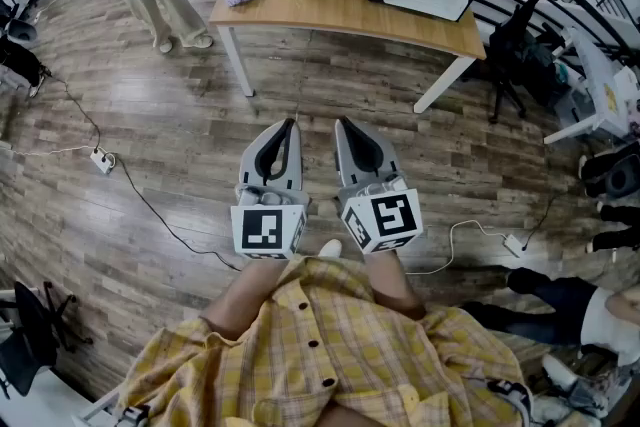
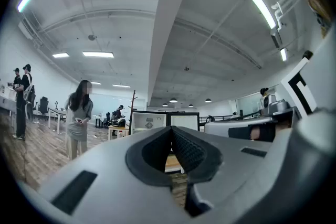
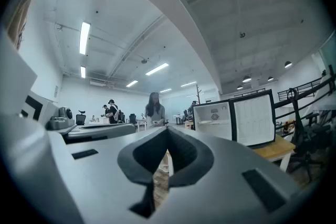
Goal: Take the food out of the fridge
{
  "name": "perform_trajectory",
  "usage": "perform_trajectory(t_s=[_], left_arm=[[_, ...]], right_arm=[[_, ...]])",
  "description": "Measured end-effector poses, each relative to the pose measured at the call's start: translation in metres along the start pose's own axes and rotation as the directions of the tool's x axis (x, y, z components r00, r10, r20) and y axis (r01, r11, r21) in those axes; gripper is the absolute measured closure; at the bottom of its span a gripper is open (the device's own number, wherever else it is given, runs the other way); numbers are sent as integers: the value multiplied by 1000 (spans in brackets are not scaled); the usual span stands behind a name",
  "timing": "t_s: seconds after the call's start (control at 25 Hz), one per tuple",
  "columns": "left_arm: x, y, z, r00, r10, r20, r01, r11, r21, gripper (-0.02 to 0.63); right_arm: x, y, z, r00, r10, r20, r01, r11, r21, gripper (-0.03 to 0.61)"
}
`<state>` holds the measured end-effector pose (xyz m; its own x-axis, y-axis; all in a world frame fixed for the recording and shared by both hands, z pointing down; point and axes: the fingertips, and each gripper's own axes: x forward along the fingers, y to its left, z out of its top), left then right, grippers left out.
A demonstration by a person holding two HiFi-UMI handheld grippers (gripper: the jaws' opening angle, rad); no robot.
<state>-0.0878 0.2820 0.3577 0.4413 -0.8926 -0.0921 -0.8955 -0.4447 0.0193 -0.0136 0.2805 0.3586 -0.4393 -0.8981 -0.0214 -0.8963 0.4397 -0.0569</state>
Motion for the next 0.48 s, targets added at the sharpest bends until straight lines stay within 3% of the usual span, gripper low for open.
perform_trajectory(t_s=[0.48], left_arm=[[2,-12,-5,1000,1,-17,-1,1000,-8,606]], right_arm=[[-9,-8,1,1000,20,4,-20,1000,8,571]])
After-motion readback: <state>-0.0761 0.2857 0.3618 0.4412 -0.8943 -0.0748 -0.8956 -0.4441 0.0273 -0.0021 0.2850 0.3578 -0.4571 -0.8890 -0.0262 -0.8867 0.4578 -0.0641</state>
